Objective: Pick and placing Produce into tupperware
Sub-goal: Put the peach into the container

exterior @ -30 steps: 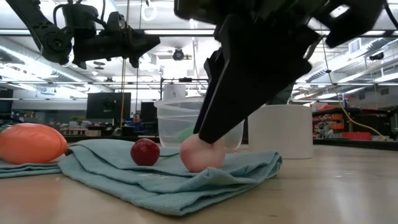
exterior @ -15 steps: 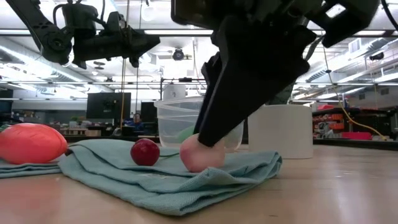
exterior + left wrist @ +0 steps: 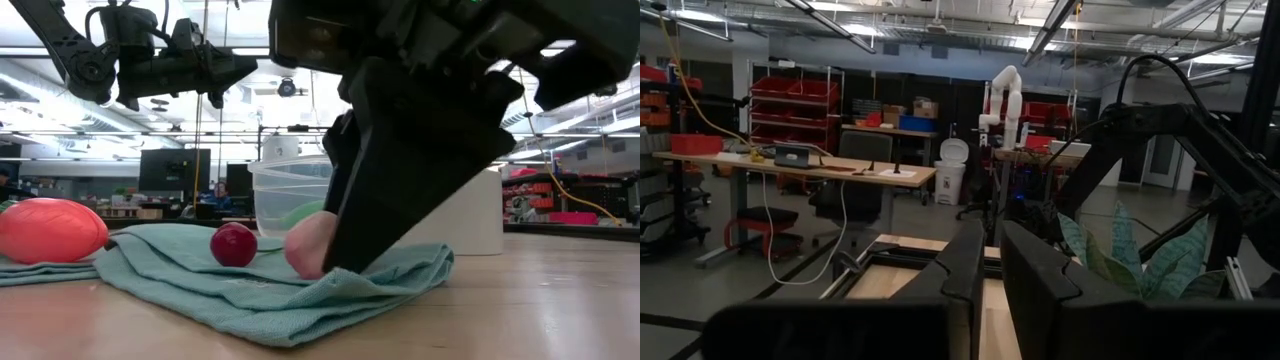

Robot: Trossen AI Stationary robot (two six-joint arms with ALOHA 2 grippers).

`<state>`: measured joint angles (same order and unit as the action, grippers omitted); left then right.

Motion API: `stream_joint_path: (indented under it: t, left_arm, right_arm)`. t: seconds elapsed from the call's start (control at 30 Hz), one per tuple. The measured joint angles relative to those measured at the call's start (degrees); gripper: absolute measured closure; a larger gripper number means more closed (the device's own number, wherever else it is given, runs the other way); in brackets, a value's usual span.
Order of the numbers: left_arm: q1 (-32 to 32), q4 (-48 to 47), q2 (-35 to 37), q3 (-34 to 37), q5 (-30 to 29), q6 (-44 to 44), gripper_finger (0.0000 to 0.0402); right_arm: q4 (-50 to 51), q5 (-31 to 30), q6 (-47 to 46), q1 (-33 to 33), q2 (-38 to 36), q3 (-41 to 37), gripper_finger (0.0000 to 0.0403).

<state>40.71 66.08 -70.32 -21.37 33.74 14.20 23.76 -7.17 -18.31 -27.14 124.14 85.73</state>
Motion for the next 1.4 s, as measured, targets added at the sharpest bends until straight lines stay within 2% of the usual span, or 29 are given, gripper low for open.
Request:
stream_joint_path:
  t: [0.67,1.4]
  left_arm:
    - [0.0,0.0,0.0,0.0,0.0,0.05,0.0356]
    - [-0.02,-0.04,0.0,0.0,-0.01,0.04,0.0362]
  right_arm:
    - [-0.34,0.01,-0.09,0.0,0.0,0.0,0.0247]
    - [0.51,1.23,0.14,0.74,-0.98,0.95,0.0247]
